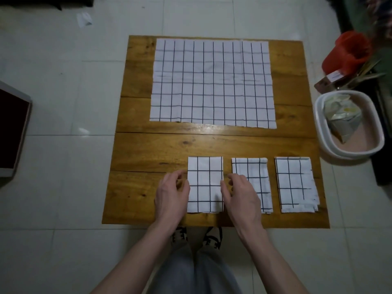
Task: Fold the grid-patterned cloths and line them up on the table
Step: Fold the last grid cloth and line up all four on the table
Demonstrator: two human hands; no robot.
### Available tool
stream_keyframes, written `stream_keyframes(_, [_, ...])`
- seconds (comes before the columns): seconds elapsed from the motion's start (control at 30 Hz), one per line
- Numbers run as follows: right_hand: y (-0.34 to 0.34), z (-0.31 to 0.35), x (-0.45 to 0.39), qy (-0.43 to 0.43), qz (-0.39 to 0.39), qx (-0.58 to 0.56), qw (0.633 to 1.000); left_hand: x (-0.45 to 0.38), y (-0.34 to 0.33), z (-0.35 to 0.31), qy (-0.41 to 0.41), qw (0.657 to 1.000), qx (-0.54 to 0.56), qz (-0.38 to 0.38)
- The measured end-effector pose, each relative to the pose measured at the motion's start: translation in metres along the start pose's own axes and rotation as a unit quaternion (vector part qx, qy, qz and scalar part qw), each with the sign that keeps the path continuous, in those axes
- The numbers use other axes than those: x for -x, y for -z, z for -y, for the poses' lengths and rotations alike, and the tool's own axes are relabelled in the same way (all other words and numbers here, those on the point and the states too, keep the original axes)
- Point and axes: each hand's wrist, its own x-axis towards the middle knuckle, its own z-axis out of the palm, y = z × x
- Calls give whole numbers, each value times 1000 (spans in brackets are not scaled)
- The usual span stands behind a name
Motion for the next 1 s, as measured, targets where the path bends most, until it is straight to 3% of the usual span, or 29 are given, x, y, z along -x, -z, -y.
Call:
stream_keyframes(0.1, [30,15,12,53,-27,45,997,14,31,-16,-47,999,-10,-8])
stream_keyframes(0.3, [105,71,41,145,-80,82,983,59,111,-57,-142,984,-37,-97])
stream_keyframes(0.47, [160,128,61,248,-67,93,962,107,179,-85,-207,959,-123,-148])
stream_keyframes(0.67, [216,203,84,298,-89,108,944,151,258,-106,-210,928,-235,-201])
stream_keyframes(1.0, [220,327,96,327,-132,113,929,143,393,-78,-175,926,-210,-259])
